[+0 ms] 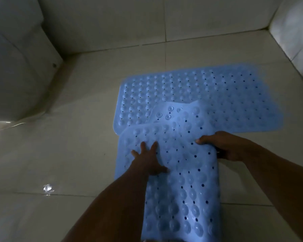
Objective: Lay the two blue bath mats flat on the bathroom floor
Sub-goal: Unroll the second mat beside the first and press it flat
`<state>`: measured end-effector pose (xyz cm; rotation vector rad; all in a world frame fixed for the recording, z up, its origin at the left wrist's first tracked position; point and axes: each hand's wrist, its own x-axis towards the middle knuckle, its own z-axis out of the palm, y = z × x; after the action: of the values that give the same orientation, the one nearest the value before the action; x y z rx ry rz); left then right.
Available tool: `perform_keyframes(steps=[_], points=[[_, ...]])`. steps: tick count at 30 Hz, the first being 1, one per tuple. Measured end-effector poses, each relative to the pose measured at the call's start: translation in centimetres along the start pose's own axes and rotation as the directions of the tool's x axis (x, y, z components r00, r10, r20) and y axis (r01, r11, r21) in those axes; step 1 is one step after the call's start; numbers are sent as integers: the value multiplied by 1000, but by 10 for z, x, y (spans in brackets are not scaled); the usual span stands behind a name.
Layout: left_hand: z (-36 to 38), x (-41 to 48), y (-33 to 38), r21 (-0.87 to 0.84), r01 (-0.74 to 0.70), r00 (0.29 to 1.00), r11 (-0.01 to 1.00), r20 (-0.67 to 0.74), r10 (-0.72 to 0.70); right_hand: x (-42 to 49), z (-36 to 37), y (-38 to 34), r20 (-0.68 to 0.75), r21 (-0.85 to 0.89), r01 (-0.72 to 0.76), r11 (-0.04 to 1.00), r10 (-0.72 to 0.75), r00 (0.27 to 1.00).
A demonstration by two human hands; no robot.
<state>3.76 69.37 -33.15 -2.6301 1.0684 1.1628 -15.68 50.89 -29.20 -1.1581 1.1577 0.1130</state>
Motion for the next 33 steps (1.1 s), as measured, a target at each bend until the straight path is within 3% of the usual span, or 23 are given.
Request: perform_keyframes(steps=[6, 11, 18, 23, 29, 33], points=[[13, 0, -1, 45, -111, 993, 993, -32, 113, -22, -8, 14, 119, 91, -38, 995, 27, 993], [9, -3, -10, 8, -70, 997, 998, -30, 70, -25, 6, -6, 126, 74, 41, 996, -50, 991], [7, -5, -18, -14, -72, 997, 997, -38, 71, -25, 2, -12, 205, 232, -85, 969, 37, 978], [10, -3, -20, -24, -86, 995, 996, -48, 85, -15, 30, -7, 41, 122, 60, 991, -66, 997], [11, 1, -31, -2, -118, 990, 993, -82, 117, -16, 43, -13, -79, 101, 93, 991, -85, 993], [8, -1, -43, -15, 16, 996, 1000, -84, -17, -31, 18, -33, -290, 33, 142, 989, -126, 949]])
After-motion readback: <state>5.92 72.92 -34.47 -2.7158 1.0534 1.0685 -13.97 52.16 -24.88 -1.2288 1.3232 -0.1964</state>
